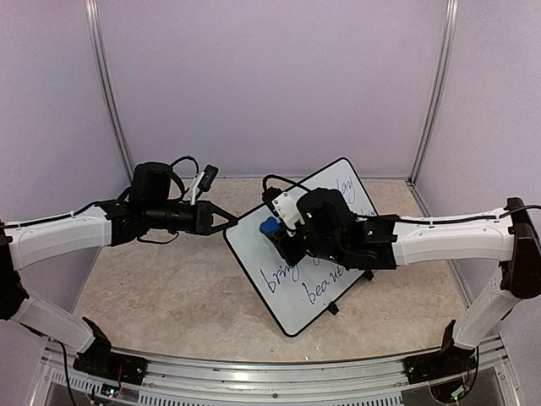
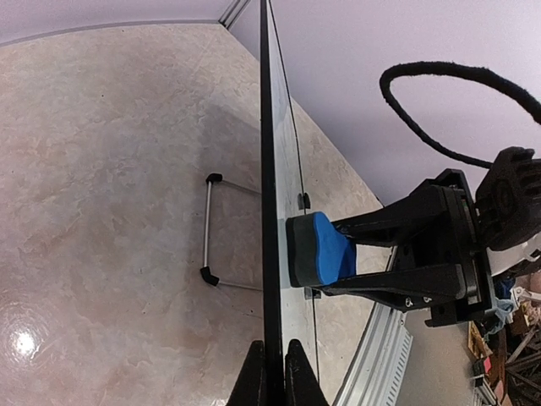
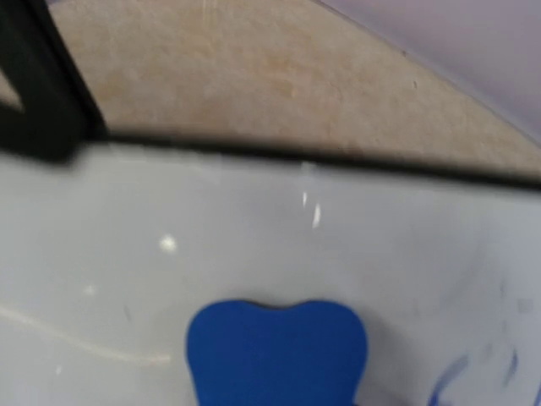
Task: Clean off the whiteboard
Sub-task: Erase the whiteboard at the center of the board.
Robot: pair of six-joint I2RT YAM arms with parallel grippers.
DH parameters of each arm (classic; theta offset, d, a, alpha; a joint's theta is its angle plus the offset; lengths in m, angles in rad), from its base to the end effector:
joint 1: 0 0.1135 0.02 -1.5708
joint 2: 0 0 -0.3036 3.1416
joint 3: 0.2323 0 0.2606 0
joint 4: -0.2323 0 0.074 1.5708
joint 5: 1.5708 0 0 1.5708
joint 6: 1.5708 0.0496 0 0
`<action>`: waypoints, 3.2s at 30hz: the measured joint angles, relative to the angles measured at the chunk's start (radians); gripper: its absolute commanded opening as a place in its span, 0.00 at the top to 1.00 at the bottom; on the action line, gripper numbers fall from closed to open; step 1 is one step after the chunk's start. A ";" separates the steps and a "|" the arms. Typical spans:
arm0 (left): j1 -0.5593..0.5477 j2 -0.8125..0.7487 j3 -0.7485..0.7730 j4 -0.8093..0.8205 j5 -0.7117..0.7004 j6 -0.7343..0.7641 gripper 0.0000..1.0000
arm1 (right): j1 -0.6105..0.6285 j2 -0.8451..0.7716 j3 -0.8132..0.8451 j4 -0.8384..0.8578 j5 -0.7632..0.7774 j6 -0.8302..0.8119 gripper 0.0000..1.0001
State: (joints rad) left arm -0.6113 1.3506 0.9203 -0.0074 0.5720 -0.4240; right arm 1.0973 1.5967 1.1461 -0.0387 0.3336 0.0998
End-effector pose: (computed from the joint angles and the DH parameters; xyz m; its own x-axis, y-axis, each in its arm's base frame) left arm 0.2417 -0.2022 0.3095 -0.6801 0.0542 -0.7311 0.6630 0.4712 -0.5817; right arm 0.1918 0.3388 0.3038 -0.2839 -0.3477 -0.8936 -0.6842 0.7263 -0.0652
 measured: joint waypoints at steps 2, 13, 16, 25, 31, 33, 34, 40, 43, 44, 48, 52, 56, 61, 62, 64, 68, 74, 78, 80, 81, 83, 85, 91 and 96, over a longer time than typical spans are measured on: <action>0.000 -0.001 0.000 0.000 0.003 0.000 1.00 | -0.001 -0.027 -0.041 -0.001 -0.004 0.011 0.75; 0.000 -0.003 0.000 0.002 0.016 -0.007 1.00 | -0.001 -0.116 -0.173 -0.032 -0.018 0.051 0.75; 0.000 -0.003 0.000 0.003 0.015 -0.008 1.00 | 0.001 -0.109 -0.158 -0.046 -0.008 0.047 0.75; 0.000 -0.003 -0.002 0.004 0.013 -0.014 1.00 | -0.013 -0.026 -0.012 -0.049 0.063 -0.010 0.75; 0.003 -0.003 -0.002 0.003 0.003 -0.016 1.00 | -0.023 0.005 0.027 -0.035 0.073 -0.029 0.75; 0.003 -0.003 -0.003 0.003 0.003 -0.016 1.00 | -0.023 0.006 0.027 -0.035 0.072 -0.025 0.75; 0.003 -0.003 -0.003 0.003 0.003 -0.016 1.00 | -0.023 0.005 0.025 -0.035 0.072 -0.021 0.76; 0.003 -0.003 -0.003 0.005 0.015 -0.016 1.00 | -0.011 -0.052 -0.058 -0.041 0.059 0.015 0.76; 0.003 -0.003 -0.003 0.006 0.019 -0.017 1.00 | 0.010 -0.078 -0.100 -0.069 0.053 0.028 0.76; 0.003 -0.003 -0.003 0.006 0.021 -0.017 1.00 | 0.021 -0.085 -0.112 -0.080 0.051 0.033 0.76; 0.003 -0.003 -0.003 0.006 0.023 -0.017 1.00 | 0.047 -0.098 -0.141 -0.106 0.042 0.052 0.76; 0.003 -0.005 -0.003 0.007 0.024 -0.017 1.00 | 0.053 -0.105 -0.156 -0.114 0.037 0.061 0.75; 0.003 -0.005 -0.003 0.008 0.024 -0.017 1.00 | 0.055 -0.101 -0.144 -0.125 0.052 0.055 0.75; 0.004 -0.005 -0.004 0.011 0.023 -0.017 1.00 | 0.051 -0.066 -0.083 -0.135 0.098 0.026 0.75; 0.004 -0.005 -0.004 0.011 0.023 -0.017 1.00 | 0.049 -0.061 -0.072 -0.133 0.103 0.021 0.75; 0.004 -0.005 -0.004 0.012 0.024 -0.016 1.00 | 0.043 -0.056 -0.057 -0.124 0.110 0.013 0.75; 0.004 -0.005 -0.004 0.014 0.024 -0.017 1.00 | 0.039 -0.056 -0.060 -0.116 0.113 0.012 0.75; 0.004 -0.006 -0.006 0.014 0.026 -0.017 1.00 | 0.039 -0.113 -0.167 -0.099 0.105 0.055 0.75; 0.004 -0.008 -0.006 0.014 0.031 -0.017 1.00 | 0.037 -0.146 -0.225 -0.104 0.084 0.074 0.75; 0.004 -0.008 -0.006 0.015 0.031 -0.017 1.00 | 0.035 -0.146 -0.225 -0.103 0.077 0.074 0.75; 0.004 -0.009 -0.006 0.015 0.031 -0.017 1.00 | 0.034 -0.145 -0.223 -0.104 0.075 0.072 0.75; 0.005 -0.009 -0.006 0.015 0.028 -0.017 1.00 | 0.034 -0.132 -0.206 -0.110 0.072 0.066 0.75; 0.008 -0.009 -0.006 0.016 0.022 -0.018 1.00 | 0.034 -0.109 -0.174 -0.111 0.075 0.055 0.75; 0.013 -0.011 -0.007 0.018 0.014 -0.020 1.00 | 0.034 -0.040 -0.059 -0.099 0.109 0.008 0.75; 0.013 -0.011 -0.009 0.019 0.010 -0.022 1.00 | 0.015 0.002 0.011 -0.076 0.119 -0.025 0.75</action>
State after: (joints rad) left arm -0.5987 1.3399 0.9112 0.0113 0.5823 -0.4458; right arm 1.1122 1.5982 1.1572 -0.1150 0.4526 0.0750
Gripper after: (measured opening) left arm 0.046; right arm 0.261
